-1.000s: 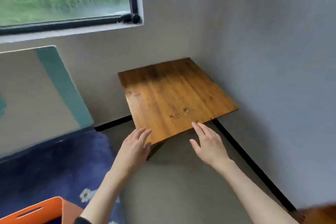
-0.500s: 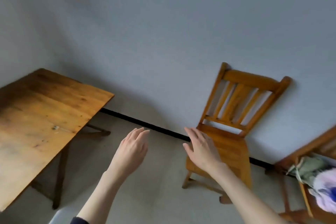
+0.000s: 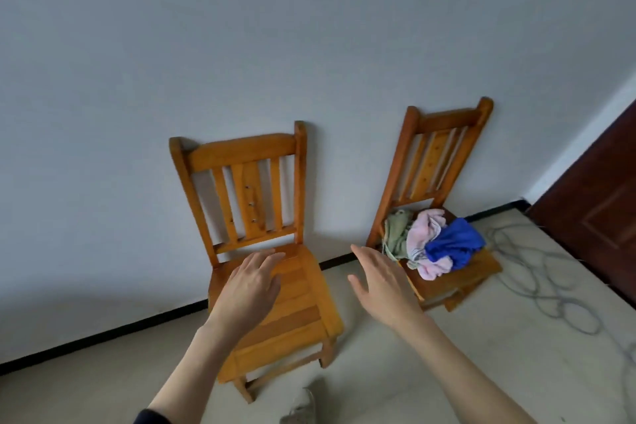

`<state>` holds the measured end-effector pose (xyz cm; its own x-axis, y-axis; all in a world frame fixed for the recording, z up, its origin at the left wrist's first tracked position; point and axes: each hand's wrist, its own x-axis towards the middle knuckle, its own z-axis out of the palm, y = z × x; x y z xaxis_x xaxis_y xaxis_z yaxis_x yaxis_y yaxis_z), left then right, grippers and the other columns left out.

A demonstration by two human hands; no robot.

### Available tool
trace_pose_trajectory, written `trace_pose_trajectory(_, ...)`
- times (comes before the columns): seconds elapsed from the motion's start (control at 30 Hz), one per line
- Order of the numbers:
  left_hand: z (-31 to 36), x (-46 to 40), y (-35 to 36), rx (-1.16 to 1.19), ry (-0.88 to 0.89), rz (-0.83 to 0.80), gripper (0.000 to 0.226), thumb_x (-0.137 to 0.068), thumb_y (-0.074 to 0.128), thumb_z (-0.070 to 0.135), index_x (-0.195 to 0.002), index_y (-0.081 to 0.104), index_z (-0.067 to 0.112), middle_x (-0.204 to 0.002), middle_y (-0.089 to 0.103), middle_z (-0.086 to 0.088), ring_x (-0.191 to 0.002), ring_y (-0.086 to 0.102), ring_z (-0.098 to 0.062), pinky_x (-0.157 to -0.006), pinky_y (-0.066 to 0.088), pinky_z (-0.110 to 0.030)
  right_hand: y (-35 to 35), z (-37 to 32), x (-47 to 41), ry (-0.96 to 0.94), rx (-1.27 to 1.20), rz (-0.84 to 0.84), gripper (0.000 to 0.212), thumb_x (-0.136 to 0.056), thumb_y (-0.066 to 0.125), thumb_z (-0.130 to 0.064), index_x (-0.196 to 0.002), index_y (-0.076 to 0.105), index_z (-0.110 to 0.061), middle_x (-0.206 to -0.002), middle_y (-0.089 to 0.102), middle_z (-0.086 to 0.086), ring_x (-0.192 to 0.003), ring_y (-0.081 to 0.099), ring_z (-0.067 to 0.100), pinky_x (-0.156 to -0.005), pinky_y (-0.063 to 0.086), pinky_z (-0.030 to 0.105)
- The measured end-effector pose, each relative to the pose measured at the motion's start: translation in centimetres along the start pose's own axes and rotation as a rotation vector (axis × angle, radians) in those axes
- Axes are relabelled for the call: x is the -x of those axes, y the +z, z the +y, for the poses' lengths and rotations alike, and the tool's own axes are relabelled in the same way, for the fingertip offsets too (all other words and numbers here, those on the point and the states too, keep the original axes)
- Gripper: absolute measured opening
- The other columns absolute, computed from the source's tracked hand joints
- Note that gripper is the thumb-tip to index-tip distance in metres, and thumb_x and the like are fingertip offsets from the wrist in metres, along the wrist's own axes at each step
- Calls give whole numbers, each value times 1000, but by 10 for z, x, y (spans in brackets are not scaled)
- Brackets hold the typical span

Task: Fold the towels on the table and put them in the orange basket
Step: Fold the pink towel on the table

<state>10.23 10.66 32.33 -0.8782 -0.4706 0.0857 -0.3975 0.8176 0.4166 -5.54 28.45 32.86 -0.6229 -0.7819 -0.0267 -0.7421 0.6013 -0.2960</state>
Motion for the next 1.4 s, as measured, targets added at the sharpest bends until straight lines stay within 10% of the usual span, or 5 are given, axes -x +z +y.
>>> trace_pose_trajectory(0.6,92,-284,147,14,331,-375,40,-100,35,29,-140,38,23,-141,42,6,-131,37,-12,-103,33,-24,-21,227,-124,489,-50,34,50,-95,45,-34,-142,34,-20,-136,48,0,-122,45,17,-101,39,34)
trace_pose_trajectory(1.4,204,-418,505,-300,149,-753,56,-98,37,29,-148,12,23,-156,10,-2,-143,13,-18,-114,18,-32,156,548,-245,307,-86,-378,53,-97,42,-33,-146,26,-17,-144,39,2,-133,36,16,-106,34,31)
